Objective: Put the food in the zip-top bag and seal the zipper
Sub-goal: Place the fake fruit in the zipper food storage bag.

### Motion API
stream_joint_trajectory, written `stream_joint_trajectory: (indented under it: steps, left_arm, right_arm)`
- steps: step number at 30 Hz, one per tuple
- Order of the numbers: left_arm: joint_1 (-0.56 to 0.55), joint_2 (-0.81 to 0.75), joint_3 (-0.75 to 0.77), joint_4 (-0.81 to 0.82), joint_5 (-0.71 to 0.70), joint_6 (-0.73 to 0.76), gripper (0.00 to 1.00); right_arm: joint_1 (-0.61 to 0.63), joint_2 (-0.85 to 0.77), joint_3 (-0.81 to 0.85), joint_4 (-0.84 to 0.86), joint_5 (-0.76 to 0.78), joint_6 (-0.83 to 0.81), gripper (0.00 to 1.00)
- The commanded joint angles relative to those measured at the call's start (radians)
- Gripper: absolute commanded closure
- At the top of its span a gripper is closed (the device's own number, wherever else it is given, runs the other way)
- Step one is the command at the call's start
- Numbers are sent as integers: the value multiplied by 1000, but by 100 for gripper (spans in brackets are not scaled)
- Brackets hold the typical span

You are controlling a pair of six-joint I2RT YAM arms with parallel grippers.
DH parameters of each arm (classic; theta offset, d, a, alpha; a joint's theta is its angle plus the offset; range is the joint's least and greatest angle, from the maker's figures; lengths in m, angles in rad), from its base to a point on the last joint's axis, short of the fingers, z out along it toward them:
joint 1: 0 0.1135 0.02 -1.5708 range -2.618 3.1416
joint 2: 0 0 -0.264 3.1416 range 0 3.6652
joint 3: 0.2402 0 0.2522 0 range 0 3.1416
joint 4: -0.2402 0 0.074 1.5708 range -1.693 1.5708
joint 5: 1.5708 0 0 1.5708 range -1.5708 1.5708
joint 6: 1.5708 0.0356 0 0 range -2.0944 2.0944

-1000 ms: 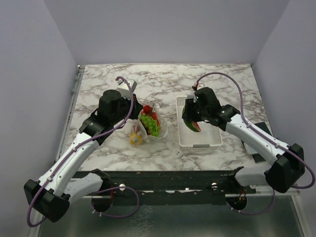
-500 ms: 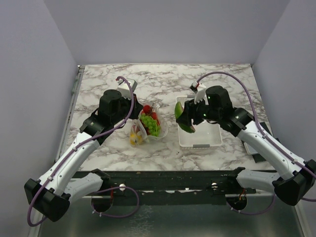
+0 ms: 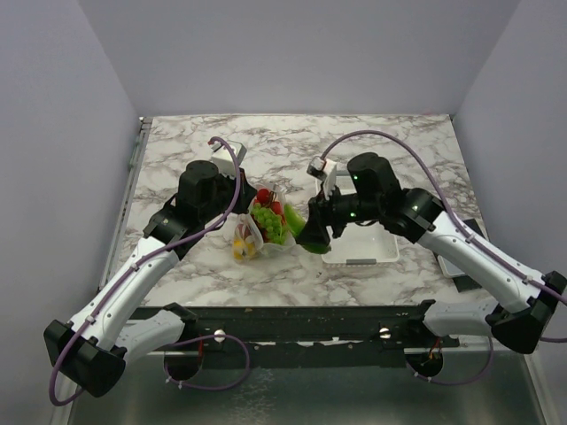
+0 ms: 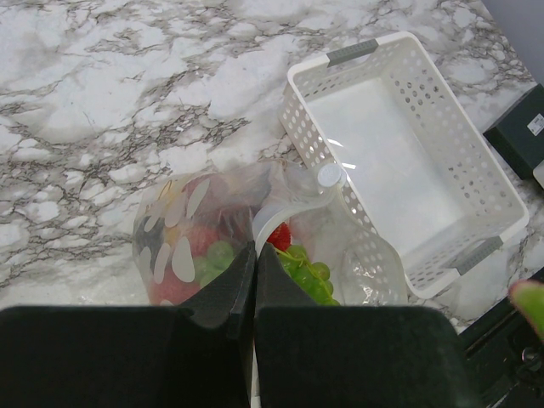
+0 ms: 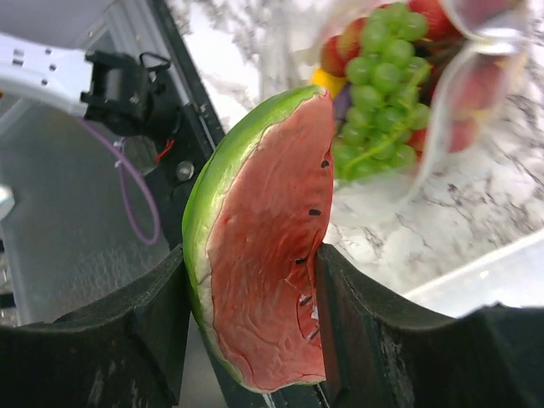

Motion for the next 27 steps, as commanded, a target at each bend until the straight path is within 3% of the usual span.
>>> stream_joint_trajectory:
  steps: [1, 13, 27]
  left_arm:
    - [4, -1, 3, 38, -10, -4, 100]
    - [4, -9, 5, 36, -9, -2, 100]
    - [4, -12, 6, 37, -3, -4, 100]
  right_arm:
    - [79, 75, 82, -89, 61, -66, 77]
    - [151, 288, 246, -216, 158, -118, 76]
    - [161, 435, 359, -209, 221, -105, 65]
